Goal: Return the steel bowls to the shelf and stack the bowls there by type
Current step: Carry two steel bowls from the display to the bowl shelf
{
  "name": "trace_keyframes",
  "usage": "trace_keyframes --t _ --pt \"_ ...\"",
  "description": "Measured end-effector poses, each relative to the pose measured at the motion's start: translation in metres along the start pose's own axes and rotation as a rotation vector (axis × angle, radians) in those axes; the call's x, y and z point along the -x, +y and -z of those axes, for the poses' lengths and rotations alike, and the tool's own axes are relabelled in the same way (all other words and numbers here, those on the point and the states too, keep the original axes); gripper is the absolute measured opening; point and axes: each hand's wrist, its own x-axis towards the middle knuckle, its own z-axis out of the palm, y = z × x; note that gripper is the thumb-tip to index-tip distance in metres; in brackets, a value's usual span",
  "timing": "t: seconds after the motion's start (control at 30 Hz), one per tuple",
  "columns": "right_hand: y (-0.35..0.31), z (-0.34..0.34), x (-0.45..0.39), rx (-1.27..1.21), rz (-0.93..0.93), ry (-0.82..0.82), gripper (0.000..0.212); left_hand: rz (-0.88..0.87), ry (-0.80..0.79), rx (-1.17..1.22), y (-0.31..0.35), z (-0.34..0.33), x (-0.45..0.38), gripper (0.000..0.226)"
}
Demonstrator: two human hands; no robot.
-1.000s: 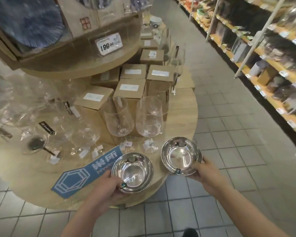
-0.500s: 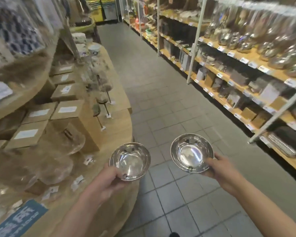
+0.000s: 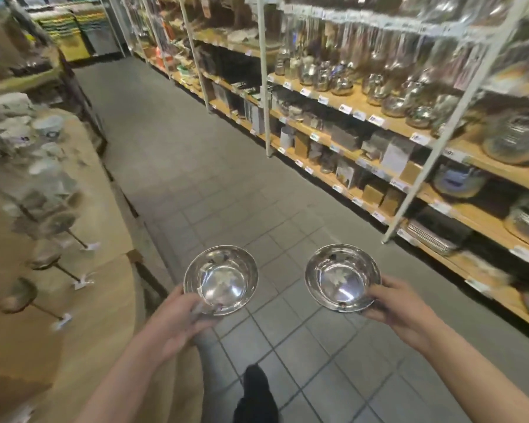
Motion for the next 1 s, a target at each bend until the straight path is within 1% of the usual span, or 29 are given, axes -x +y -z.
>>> trace_keyframes --t 0.1,0.27,0.37,0.57,0.73,0.9,1.0 --pt "-0.01 0.01 -0.033 -0.029 -0.002 0.063 0.03 0.005 0.005 -0.057 0.018 -0.023 -0.041 0.034" --pt "-0.045 0.017 -0.104 -0.054 0.008 0.158 0.025 0.006 -0.041 -0.137 0.062 -0.066 -0.124 0.038" --pt "-0.081 0.009 -0.148 -0.068 0.02 0.168 0.025 0.009 -0.089 -0.175 0.1 -0.095 -0.172 0.038" --pt "-0.161 -0.005 -0.223 -0.133 0.063 0.206 0.023 -0.009 -0.182 -0.218 0.189 -0.151 -0.261 0.049" --pt "-0.206 -0.009 -0.282 -0.185 0.07 0.293 0.026 -0.021 -0.189 -0.225 0.244 -0.201 -0.32 0.048" --pt "-0.241 -0.014 -0.357 -0.234 0.055 0.319 0.025 0.004 -0.197 -0.231 0.282 -0.244 -0.391 0.047" --pt "-0.267 -0.011 -0.413 -0.25 0.048 0.325 0.028 0.014 -0.198 -0.243 0.307 -0.275 -0.441 0.045"
